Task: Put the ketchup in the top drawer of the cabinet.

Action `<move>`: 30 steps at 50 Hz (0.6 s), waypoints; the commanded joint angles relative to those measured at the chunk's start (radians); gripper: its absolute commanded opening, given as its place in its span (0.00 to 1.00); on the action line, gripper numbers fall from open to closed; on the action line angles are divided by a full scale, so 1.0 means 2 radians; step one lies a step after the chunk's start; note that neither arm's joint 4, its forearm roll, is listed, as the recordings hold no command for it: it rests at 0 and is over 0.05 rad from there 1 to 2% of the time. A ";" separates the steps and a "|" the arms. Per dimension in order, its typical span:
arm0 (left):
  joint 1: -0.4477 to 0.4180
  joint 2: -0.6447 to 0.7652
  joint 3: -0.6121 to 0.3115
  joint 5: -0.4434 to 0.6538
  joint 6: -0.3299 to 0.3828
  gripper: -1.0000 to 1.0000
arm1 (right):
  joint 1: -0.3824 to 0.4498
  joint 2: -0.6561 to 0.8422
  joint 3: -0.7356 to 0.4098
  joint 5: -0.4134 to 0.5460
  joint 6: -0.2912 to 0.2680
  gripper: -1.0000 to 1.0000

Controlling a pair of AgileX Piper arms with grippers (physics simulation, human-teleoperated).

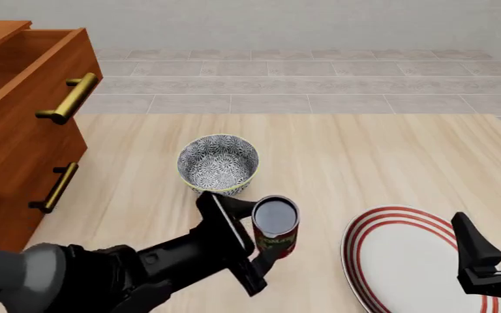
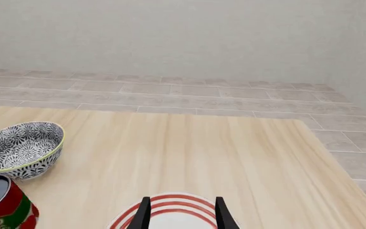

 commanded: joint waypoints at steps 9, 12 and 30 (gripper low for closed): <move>-0.022 -0.107 0.043 0.034 0.004 0.00 | 0.001 0.002 0.000 -0.002 -0.001 1.00; -0.023 -0.125 0.048 0.043 -0.006 0.00 | 0.001 0.003 0.000 -0.003 -0.001 1.00; -0.010 -0.276 0.060 0.144 -0.033 0.00 | 0.003 0.020 0.000 -0.019 0.003 1.00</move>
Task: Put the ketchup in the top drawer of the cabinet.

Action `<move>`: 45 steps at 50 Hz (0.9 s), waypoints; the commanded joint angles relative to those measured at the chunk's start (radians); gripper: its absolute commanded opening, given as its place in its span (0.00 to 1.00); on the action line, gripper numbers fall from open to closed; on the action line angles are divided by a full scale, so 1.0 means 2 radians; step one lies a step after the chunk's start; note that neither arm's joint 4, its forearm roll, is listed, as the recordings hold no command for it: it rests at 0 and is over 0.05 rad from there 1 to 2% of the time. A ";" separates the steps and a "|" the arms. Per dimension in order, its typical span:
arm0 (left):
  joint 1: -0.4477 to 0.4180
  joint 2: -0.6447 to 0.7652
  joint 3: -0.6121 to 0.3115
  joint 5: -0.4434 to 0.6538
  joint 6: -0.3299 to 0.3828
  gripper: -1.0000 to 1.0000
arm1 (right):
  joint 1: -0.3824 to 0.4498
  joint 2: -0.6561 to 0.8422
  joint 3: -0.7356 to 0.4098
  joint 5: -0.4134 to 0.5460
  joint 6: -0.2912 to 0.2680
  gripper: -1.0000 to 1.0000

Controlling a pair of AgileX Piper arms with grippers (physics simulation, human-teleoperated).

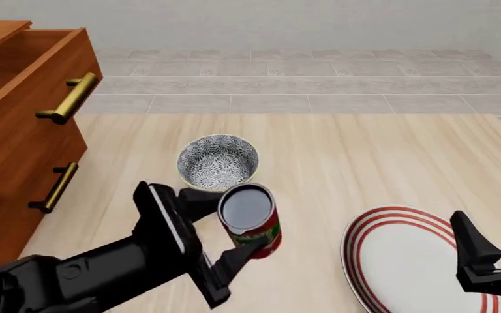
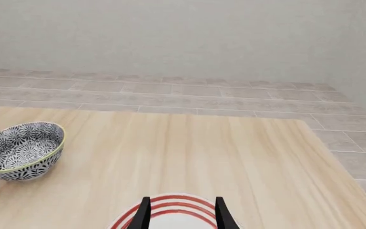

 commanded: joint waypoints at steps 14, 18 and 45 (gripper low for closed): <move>0.041 -0.177 0.021 0.119 -0.008 0.00 | 0.002 0.012 0.000 -0.011 -0.001 1.00; 0.048 -0.175 0.020 0.127 0.008 0.00 | 0.001 0.010 0.000 -0.010 -0.001 1.00; 0.096 -0.328 -0.034 0.313 -0.011 0.00 | 0.009 0.021 0.000 -0.016 -0.010 1.00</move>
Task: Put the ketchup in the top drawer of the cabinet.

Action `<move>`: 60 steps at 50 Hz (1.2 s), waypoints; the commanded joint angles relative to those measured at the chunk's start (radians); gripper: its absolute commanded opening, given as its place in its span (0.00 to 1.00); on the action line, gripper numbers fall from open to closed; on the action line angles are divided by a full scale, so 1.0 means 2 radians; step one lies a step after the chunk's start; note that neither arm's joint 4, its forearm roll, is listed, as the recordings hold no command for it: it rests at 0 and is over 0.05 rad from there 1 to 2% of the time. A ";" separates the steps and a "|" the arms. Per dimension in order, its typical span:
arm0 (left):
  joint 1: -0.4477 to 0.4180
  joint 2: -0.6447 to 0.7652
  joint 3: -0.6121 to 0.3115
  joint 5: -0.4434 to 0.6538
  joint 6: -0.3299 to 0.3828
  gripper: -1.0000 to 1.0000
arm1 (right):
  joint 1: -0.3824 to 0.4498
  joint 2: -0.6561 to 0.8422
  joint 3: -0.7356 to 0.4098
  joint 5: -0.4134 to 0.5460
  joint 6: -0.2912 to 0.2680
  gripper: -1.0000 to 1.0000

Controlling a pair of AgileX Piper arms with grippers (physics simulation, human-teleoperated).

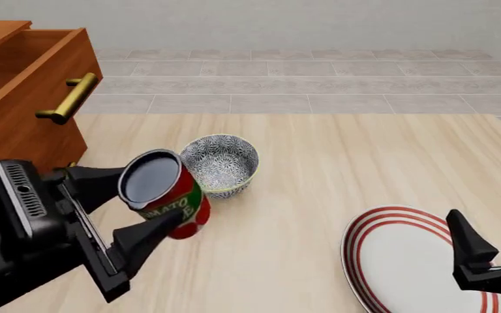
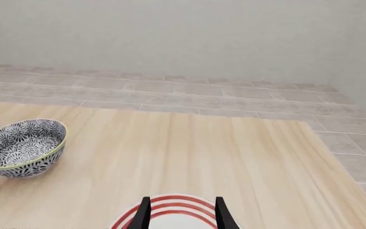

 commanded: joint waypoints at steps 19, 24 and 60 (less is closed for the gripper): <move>0.038 -0.122 -0.103 0.153 0.014 0.00 | 0.003 0.005 0.000 -0.001 -0.010 1.00; 0.042 -0.131 -0.124 0.176 0.014 0.00 | 0.003 0.008 0.000 -0.003 -0.009 1.00; 0.117 -0.130 -0.264 0.410 0.047 0.00 | -0.010 -0.038 0.000 0.037 0.001 1.00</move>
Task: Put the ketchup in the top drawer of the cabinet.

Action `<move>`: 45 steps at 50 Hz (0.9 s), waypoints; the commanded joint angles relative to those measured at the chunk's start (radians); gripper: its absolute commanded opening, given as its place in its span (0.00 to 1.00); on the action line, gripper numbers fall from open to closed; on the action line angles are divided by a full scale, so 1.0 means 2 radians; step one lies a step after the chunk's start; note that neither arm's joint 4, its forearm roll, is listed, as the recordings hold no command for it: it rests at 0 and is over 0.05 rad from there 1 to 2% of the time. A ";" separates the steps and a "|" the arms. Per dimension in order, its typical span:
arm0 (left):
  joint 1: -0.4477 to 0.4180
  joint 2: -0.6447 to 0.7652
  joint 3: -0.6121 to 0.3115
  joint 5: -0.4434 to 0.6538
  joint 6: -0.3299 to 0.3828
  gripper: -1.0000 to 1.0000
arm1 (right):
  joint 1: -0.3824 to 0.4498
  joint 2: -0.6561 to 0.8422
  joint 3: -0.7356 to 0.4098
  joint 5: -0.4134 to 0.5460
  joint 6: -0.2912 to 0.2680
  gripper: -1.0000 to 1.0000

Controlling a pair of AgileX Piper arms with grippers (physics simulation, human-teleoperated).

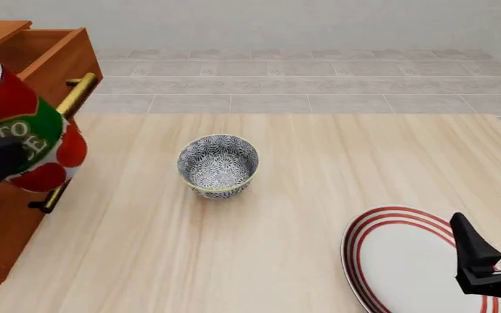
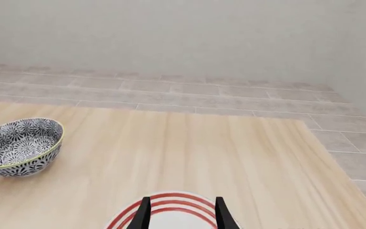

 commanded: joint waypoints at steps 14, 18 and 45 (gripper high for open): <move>0.043 0.045 -0.196 0.218 0.003 0.00 | -0.004 -0.003 0.000 0.002 0.002 1.00; 0.048 0.046 -0.234 0.246 0.018 0.00 | -0.005 -0.018 0.000 0.012 0.006 1.00; 0.124 0.059 -0.295 0.292 0.031 0.00 | -0.010 -0.040 0.000 0.031 0.002 1.00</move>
